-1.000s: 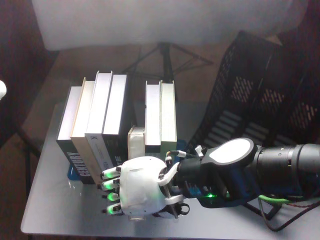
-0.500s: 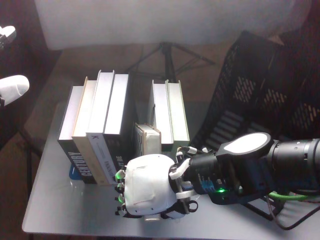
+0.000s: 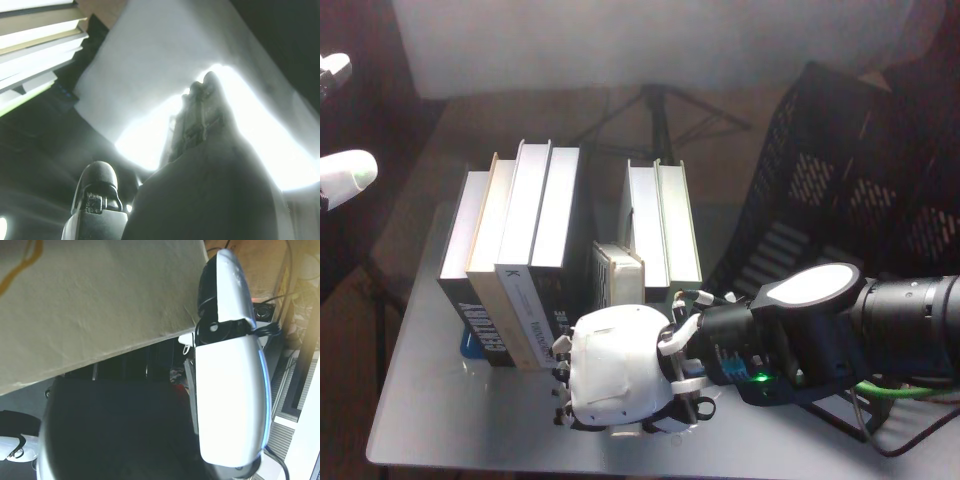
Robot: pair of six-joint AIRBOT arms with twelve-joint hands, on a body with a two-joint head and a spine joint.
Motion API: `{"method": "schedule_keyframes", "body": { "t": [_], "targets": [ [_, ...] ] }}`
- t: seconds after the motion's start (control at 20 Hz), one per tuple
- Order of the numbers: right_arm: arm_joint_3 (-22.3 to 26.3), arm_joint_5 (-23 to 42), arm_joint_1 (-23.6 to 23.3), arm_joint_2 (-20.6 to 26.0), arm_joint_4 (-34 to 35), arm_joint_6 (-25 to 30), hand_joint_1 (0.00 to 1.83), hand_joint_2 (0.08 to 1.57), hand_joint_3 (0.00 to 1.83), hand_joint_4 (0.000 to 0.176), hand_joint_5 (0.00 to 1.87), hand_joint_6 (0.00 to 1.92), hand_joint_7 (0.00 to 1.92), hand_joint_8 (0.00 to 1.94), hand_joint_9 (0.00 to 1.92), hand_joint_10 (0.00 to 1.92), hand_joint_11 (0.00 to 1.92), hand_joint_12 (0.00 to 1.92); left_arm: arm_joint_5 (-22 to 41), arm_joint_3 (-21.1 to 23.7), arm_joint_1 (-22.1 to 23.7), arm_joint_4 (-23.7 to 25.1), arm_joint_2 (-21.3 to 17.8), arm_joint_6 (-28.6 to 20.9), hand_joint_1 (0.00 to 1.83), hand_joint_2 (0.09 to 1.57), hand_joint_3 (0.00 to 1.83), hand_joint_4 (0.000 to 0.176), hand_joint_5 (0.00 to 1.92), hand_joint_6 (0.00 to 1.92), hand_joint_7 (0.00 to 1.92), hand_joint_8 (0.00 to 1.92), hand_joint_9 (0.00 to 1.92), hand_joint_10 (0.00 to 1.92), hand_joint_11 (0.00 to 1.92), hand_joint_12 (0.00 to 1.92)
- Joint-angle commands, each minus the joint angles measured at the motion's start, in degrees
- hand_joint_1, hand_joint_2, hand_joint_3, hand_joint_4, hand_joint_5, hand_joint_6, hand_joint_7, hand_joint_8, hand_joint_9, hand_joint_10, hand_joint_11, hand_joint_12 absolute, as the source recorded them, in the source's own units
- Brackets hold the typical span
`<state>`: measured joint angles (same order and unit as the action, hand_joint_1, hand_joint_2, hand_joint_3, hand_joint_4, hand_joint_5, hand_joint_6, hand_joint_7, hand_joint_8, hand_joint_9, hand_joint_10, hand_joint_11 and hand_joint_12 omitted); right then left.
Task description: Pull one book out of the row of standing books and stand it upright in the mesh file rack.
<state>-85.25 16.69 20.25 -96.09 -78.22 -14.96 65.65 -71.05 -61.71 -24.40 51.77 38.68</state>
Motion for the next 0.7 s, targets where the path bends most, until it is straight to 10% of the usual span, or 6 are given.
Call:
{"method": "schedule_keyframes", "body": {
  "t": [0.0,0.65],
  "targets": [
    [-1.1,-4.9,0.5,1.6,1.0,0.3,1.37,1.14,0.0,0.0,0.85,1.01,0.97,1.1,0.88,1.38,0.75,1.85,7.6,-0.4,0.4,-1.1,-0.4,-0.3,0.0,1.31,0.01,0.059,0.02,0.01,0.0,0.0,0.0,0.0,0.0,0.0],
    [0.3,-4.9,0.5,2.4,0.2,0.0,1.37,1.12,0.0,0.0,0.86,1.13,1.01,0.91,0.9,1.3,0.63,1.77,7.9,-0.1,0.4,-1.4,-0.4,-0.3,0.0,1.3,0.0,0.068,0.03,0.01,0.0,0.0,0.0,0.0,0.0,0.0]
  ]
}}
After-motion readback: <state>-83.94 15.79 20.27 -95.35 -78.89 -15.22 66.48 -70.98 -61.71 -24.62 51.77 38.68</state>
